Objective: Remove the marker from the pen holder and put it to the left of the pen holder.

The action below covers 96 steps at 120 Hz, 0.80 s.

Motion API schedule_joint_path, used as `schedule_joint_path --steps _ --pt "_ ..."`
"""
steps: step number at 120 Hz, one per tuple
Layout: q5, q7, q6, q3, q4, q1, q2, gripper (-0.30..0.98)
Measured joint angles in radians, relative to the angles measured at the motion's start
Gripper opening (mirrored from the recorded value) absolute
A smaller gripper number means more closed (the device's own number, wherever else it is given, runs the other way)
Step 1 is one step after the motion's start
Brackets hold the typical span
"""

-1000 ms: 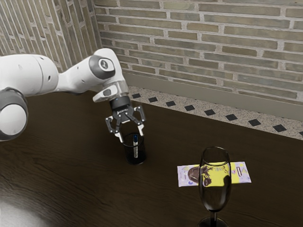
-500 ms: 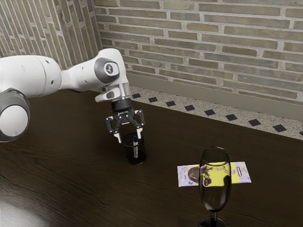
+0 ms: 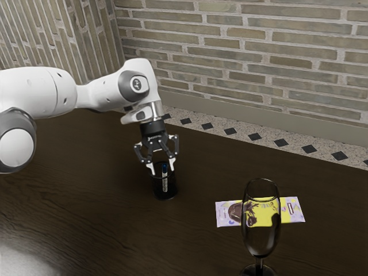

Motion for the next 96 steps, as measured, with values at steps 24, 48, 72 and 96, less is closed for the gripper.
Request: schedule_joint_path --steps 24,48,72,96 --pt "-0.014 -0.042 0.006 0.0 0.0 -0.002 0.0 0.16" --pt "-0.019 -0.075 0.01 0.0 0.001 -0.002 -0.001 0.0" --pt "-0.02 -0.121 0.002 0.002 -0.023 0.009 -0.087 -0.06" --pt "-0.019 -0.172 -0.057 0.025 -0.004 0.049 -0.27 -0.09"
